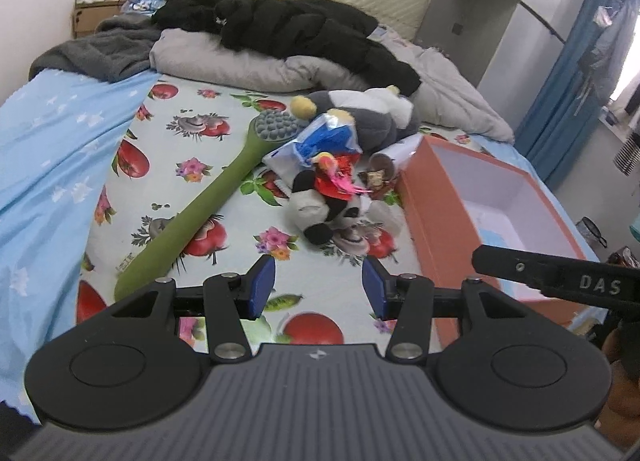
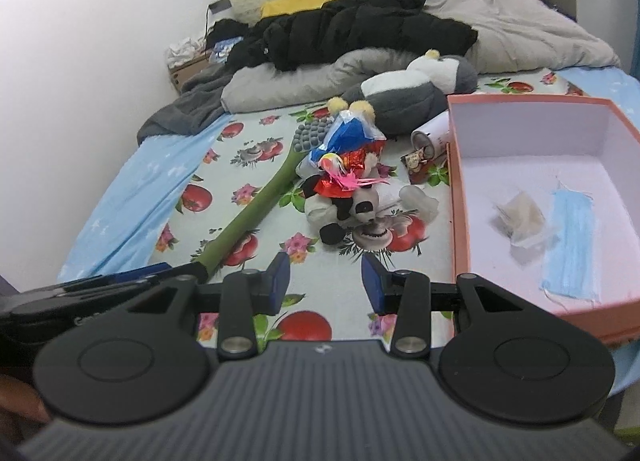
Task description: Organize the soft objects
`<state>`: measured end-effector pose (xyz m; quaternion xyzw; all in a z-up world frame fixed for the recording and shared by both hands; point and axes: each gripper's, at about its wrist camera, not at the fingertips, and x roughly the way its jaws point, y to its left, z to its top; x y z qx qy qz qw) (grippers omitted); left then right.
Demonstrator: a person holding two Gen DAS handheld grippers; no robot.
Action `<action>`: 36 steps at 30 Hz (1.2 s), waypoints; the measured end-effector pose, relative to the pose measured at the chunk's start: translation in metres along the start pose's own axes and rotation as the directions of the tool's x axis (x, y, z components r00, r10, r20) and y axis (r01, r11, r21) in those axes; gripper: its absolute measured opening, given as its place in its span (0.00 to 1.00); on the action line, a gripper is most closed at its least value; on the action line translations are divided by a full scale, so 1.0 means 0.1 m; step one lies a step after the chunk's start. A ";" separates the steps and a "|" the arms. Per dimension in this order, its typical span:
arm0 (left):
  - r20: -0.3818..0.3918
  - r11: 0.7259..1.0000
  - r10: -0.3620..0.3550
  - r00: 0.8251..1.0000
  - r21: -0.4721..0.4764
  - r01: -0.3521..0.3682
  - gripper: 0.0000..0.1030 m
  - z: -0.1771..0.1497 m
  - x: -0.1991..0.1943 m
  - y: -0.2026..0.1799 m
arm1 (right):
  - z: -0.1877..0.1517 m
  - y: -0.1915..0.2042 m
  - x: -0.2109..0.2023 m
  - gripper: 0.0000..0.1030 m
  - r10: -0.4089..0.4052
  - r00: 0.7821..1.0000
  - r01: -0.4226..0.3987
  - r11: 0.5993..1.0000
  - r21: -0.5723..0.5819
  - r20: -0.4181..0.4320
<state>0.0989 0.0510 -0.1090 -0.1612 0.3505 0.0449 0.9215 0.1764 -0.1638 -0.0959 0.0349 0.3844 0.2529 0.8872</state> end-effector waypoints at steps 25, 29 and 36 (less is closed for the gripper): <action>-0.058 0.986 -0.151 0.987 -0.075 0.146 0.66 0.38 2.17 0.59 | 0.88 -0.02 2.00 0.42 -0.015 0.993 -0.002 0.989 -0.147 -0.118; -0.090 0.983 -0.173 0.981 -0.073 0.166 0.66 0.40 2.39 0.62 | 0.94 -0.02 2.26 0.42 -0.025 0.992 0.004 0.987 -0.164 -0.127; -0.134 0.977 -0.211 0.968 -0.062 0.204 0.66 0.39 2.65 0.60 | 0.93 0.04 2.50 0.40 -0.044 0.991 0.013 0.972 -0.235 -0.129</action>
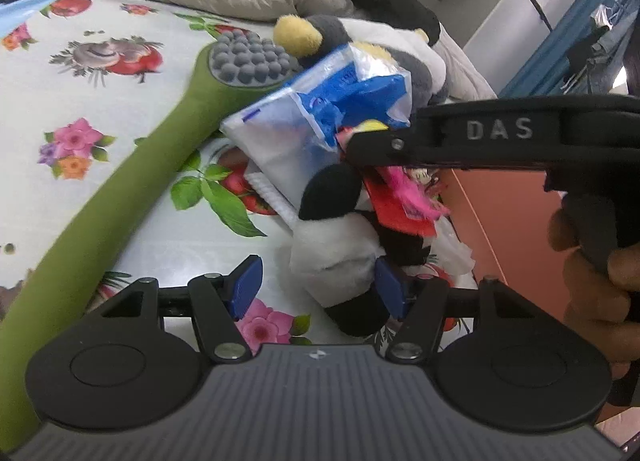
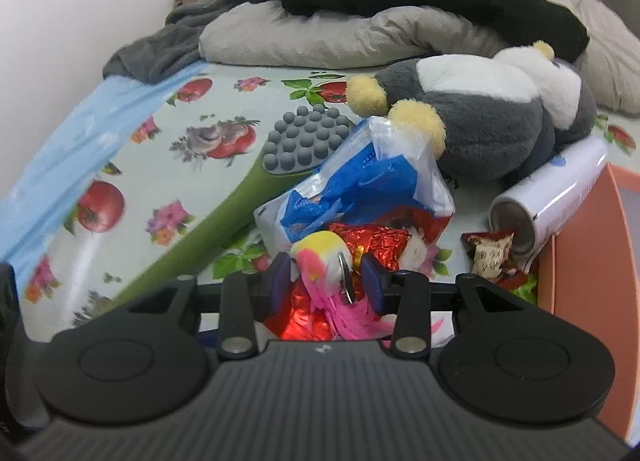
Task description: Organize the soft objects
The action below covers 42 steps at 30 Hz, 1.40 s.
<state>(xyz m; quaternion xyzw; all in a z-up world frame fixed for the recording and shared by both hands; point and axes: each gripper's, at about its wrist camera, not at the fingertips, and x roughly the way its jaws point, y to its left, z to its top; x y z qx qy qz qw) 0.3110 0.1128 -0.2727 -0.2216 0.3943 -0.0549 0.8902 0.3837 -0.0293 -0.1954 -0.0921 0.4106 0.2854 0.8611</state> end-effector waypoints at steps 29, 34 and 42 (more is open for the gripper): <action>0.063 0.981 0.164 0.984 -0.117 -0.156 0.41 -0.53 -0.97 -0.31 | -0.49 0.14 -1.11 0.33 -0.042 0.996 0.040 0.999 0.025 0.081; 0.079 0.972 0.209 0.975 -0.128 -0.198 0.41 -0.70 -1.29 -0.35 | -0.73 0.24 -1.33 0.33 -0.046 0.996 0.043 0.998 0.047 0.073; 0.082 0.947 0.276 0.958 -0.196 -0.256 0.41 -0.95 -1.72 -0.32 | -1.07 0.35 -1.48 0.33 -0.069 0.997 0.066 0.995 0.070 0.044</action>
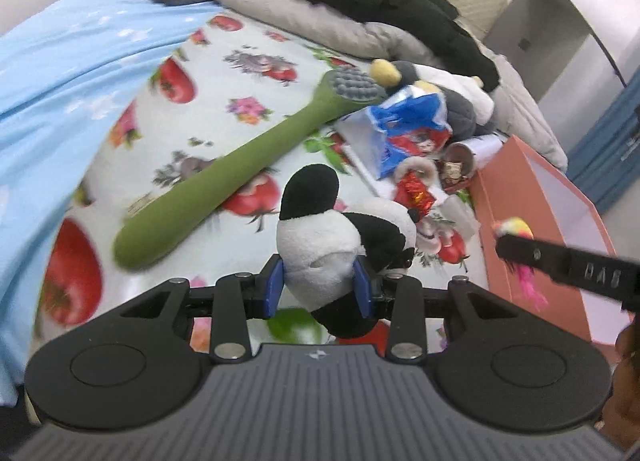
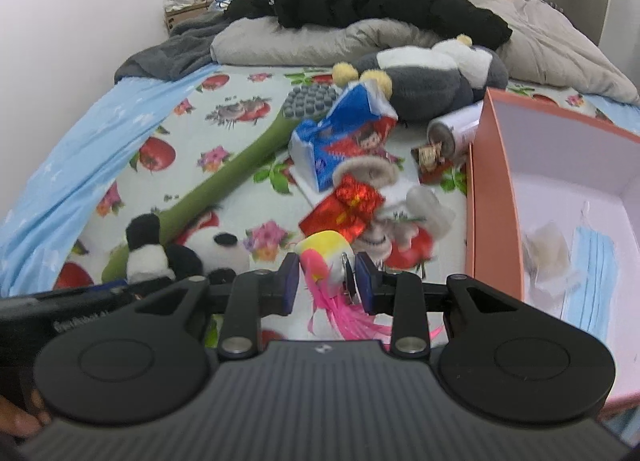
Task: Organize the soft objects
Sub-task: 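Lift the pink-feathered toy with the right tool while left grips and lifts the panda plush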
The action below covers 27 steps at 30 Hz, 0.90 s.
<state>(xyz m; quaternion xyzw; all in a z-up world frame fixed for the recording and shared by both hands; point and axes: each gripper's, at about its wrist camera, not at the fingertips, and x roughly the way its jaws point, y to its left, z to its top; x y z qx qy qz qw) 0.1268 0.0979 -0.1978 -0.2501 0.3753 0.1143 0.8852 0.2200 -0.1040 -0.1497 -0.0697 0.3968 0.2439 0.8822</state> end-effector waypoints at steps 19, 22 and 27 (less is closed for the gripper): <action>-0.190 0.971 -0.041 0.981 0.224 0.084 0.66 -0.25 0.00 -0.16 | -0.81 -0.13 0.27 0.44 -0.018 0.995 0.027 0.996 0.085 -0.100; -0.187 0.948 -0.035 0.982 0.304 0.092 0.67 -0.26 -0.09 -0.21 | -0.86 -0.17 0.23 0.45 -0.005 0.996 0.012 0.997 0.081 -0.087; -0.169 0.891 -0.025 0.985 0.444 0.098 0.67 -0.24 -0.19 -0.30 | -0.89 -0.19 0.22 0.45 0.029 0.997 -0.026 0.998 0.056 -0.067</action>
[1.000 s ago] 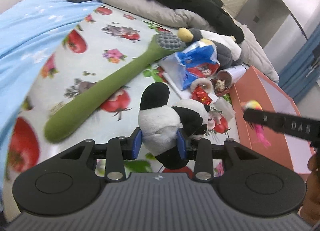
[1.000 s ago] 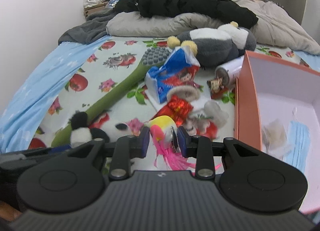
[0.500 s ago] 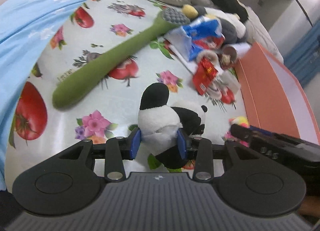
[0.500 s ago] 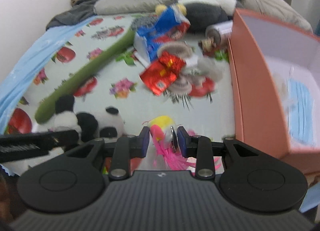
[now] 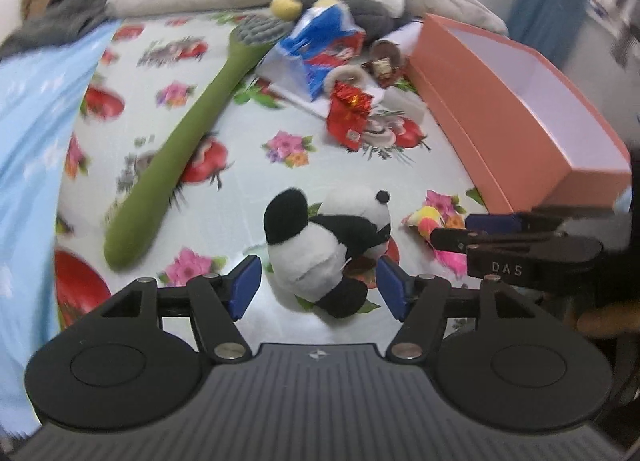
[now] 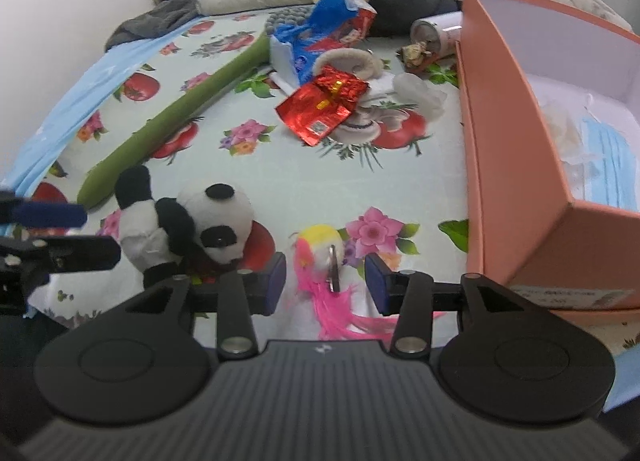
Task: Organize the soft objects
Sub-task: 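Lift the pink-feathered toy with the right tool while left grips and lifts the panda plush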
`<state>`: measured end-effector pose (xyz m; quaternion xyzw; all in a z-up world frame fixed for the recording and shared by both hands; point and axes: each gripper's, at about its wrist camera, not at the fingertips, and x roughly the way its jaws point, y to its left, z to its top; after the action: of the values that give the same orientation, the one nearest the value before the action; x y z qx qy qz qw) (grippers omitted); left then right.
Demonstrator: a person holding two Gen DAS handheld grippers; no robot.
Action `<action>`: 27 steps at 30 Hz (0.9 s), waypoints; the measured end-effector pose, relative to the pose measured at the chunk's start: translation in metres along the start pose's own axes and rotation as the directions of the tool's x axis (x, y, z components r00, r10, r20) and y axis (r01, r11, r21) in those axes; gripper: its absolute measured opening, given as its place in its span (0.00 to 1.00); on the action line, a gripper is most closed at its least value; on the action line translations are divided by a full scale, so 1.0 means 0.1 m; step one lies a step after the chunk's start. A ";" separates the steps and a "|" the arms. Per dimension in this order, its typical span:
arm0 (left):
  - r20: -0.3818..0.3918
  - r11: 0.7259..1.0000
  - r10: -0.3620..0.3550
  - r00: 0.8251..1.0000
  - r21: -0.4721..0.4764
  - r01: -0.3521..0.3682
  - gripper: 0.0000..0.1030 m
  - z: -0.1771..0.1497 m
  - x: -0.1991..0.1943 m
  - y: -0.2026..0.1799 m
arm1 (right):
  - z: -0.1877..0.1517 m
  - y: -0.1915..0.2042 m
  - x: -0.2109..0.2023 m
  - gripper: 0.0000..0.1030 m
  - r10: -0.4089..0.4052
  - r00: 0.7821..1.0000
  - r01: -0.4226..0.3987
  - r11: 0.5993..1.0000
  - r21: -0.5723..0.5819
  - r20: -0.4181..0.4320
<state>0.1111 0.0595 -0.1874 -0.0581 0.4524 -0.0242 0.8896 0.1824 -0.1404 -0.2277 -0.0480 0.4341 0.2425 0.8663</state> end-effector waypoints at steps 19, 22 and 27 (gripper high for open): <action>0.010 0.886 0.011 1.000 0.463 -0.014 0.65 0.15 0.35 -0.59 | -0.07 -0.11 0.10 0.30 -0.008 1.000 0.008 1.000 0.016 0.014; -0.012 0.873 0.040 0.999 0.486 -0.029 0.64 0.14 0.49 -0.60 | -0.08 -0.11 0.09 0.30 -0.017 1.000 0.016 1.000 0.018 0.010; -0.042 0.853 0.097 0.994 0.519 -0.061 0.60 0.13 0.67 -0.56 | -0.08 -0.13 0.09 0.30 -0.028 1.000 0.028 0.999 0.025 -0.001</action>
<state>0.1614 -0.0015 -0.2270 0.2022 0.4608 -0.1099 0.8572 0.1871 -0.1512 -0.2408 -0.0435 0.4366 0.2250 0.8700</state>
